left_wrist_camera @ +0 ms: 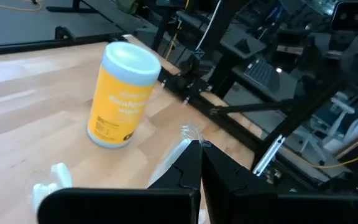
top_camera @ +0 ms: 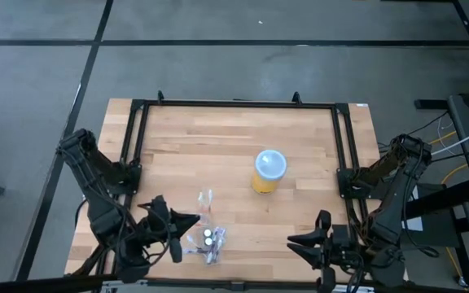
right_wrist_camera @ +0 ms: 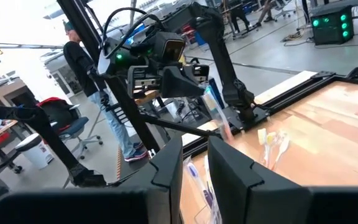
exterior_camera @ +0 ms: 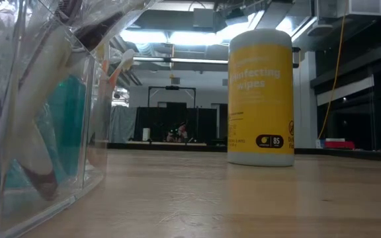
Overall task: Pick & Place toothbrushing station
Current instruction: Put the orange toothbrush into the left side of the transparent organizer
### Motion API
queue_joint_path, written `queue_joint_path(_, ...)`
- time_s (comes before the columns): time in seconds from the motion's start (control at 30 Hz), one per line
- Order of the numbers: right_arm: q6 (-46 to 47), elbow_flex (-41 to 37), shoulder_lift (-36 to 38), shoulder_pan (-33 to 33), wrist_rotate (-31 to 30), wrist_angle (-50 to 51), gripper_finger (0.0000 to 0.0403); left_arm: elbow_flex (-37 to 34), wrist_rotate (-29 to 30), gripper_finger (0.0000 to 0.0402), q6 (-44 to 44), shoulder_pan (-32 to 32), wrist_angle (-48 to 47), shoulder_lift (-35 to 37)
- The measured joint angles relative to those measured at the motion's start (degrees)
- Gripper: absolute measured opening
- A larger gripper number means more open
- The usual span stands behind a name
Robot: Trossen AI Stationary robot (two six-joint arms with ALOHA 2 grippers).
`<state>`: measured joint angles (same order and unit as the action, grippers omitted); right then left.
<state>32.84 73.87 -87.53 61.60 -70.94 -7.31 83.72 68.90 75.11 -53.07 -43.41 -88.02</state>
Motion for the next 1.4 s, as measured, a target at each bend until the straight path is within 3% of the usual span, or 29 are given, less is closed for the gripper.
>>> queue_joint_path(0.23, 0.2, 0.0, 0.0, 0.0, -0.2, -0.3, 0.0079, 0.0, -4.8, 0.0002, 10.8, 0.3, -11.0, -2.7)
queue_joint_path(0.47, -0.2, 0.0, 0.0, 1.3, -4.4, -0.8, 0.0079, 0.0, -11.7, 0.0002, 22.2, 0.3, -19.1, -6.7)
queue_joint_path(0.63, -0.3, 0.0, 0.0, 1.6, -4.7, -1.1, 0.0079, 0.0, -12.8, 0.0002, 30.0, 0.3, -23.2, -9.4)
queue_joint_path(0.93, -0.3, 0.0, 0.1, 1.6, -4.7, -1.7, 0.0079, 3.1, -2.6, 0.0002, 25.6, -0.1, -22.7, -5.7)
queue_joint_path(1.13, -0.3, 0.0, 0.1, 1.6, -4.7, -1.7, 0.0079, 4.8, -6.3, 0.0002, 20.6, 1.2, -22.9, -4.4)
queue_joint_path(1.27, -0.5, 0.0, 0.1, 1.6, -4.7, -1.7, 0.0079, 4.8, -11.2, 0.0002, 20.6, 2.0, -23.8, -5.3)
queue_joint_path(1.4, -0.5, 0.0, 0.1, 1.6, -4.7, -1.7, 0.0079, 4.8, -11.6, 0.0002, 21.7, 1.9, -24.4, -5.7)
